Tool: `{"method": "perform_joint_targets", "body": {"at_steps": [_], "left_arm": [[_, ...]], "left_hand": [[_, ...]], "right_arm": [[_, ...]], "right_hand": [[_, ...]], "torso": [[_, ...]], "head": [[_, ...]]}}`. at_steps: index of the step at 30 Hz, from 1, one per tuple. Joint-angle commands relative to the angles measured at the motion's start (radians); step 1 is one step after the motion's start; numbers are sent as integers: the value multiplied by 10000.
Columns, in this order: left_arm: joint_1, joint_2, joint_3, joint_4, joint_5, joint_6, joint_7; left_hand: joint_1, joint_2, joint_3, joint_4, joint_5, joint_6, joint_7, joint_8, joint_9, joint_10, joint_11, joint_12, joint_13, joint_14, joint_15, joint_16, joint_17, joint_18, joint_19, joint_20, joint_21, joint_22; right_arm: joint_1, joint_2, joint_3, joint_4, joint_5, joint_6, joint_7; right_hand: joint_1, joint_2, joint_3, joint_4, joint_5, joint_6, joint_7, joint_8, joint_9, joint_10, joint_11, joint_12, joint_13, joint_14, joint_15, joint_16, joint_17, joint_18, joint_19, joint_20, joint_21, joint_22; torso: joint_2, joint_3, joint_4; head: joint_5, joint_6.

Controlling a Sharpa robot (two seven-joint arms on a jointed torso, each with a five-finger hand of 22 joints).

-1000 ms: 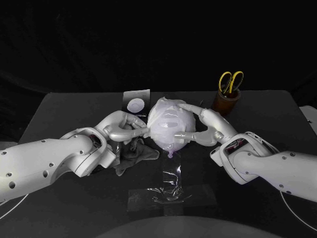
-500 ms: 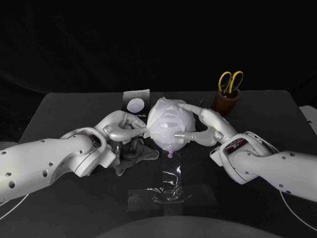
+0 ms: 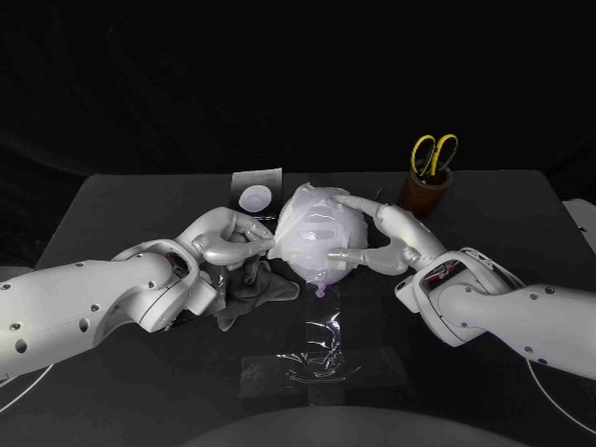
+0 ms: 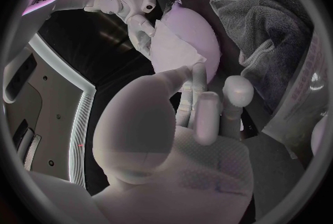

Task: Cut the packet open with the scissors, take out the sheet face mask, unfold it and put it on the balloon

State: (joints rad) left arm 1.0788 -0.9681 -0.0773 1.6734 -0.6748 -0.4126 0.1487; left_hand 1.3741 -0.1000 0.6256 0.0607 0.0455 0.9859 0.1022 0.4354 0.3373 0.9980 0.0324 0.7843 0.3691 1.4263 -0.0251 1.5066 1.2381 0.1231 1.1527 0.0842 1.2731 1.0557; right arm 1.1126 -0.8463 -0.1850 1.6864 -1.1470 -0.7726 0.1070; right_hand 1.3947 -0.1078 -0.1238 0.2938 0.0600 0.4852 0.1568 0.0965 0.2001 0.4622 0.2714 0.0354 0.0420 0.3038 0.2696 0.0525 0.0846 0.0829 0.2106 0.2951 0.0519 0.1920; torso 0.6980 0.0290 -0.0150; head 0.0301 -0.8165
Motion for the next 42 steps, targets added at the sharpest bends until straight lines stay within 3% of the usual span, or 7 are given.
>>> {"method": "perform_joint_targets", "body": {"at_steps": [1,33,35,36,42], "left_arm": [[5,-10,9,-10,213,-155,122],[7,-119,9,-291,589,-501,-171],[7,-119,9,-301,633,-569,-282],[7,-120,9,-305,654,-602,-367],[7,-134,9,-324,939,-767,-892]], "left_hand": [[-59,84,63,8,29,42,-18,125,382,128,-41,57,17,76,-15,47,66,-10,77,-17,63,33],[-63,-9,316,-8,35,-35,-21,279,602,98,-8,223,151,168,1,102,225,-62,273,-40,235,282],[-50,-144,596,-82,42,-28,-2,340,687,63,-1,292,206,183,2,109,224,-70,319,-46,292,346],[-161,-336,1045,-138,58,-1,49,398,774,32,-2,388,282,203,6,116,238,-76,342,-53,346,397],[-492,-715,1974,-343,33,56,-40,526,966,6,-40,606,454,254,-32,140,293,-75,337,-73,433,470]], "right_arm": [[-59,19,-45,-24,-5,416,-88],[-77,25,-45,-20,-17,427,-72],[-77,24,-45,-22,-17,431,-71],[-78,24,-45,-24,-17,433,-71],[-79,26,-45,-36,-17,437,-71]], "right_hand": [[-1,112,61,4,-60,48,1415,34,11,-75,20,65,8,-28,-7,-50,-17,53,59,-12,43,14],[5,124,60,2,-60,32,1415,25,-6,-96,21,64,7,-44,-7,-57,-27,53,81,-12,52,18],[5,124,60,2,-60,32,1415,25,-6,-96,21,64,7,-44,-7,-57,-27,53,81,-12,52,18],[5,124,60,2,-60,32,1415,25,-6,-96,21,64,7,-44,-7,-57,-27,53,81,-12,52,18],[5,124,60,2,-60,32,1415,25,-6,-96,21,64,7,-44,-7,-57,-27,53,81,-12,52,18]], "torso": [[1,3,-1],[0,7,-6],[1,6,-5],[3,5,-2],[-5,5,1]], "head": [[10,0],[44,25],[48,41],[46,43],[46,46]]}}
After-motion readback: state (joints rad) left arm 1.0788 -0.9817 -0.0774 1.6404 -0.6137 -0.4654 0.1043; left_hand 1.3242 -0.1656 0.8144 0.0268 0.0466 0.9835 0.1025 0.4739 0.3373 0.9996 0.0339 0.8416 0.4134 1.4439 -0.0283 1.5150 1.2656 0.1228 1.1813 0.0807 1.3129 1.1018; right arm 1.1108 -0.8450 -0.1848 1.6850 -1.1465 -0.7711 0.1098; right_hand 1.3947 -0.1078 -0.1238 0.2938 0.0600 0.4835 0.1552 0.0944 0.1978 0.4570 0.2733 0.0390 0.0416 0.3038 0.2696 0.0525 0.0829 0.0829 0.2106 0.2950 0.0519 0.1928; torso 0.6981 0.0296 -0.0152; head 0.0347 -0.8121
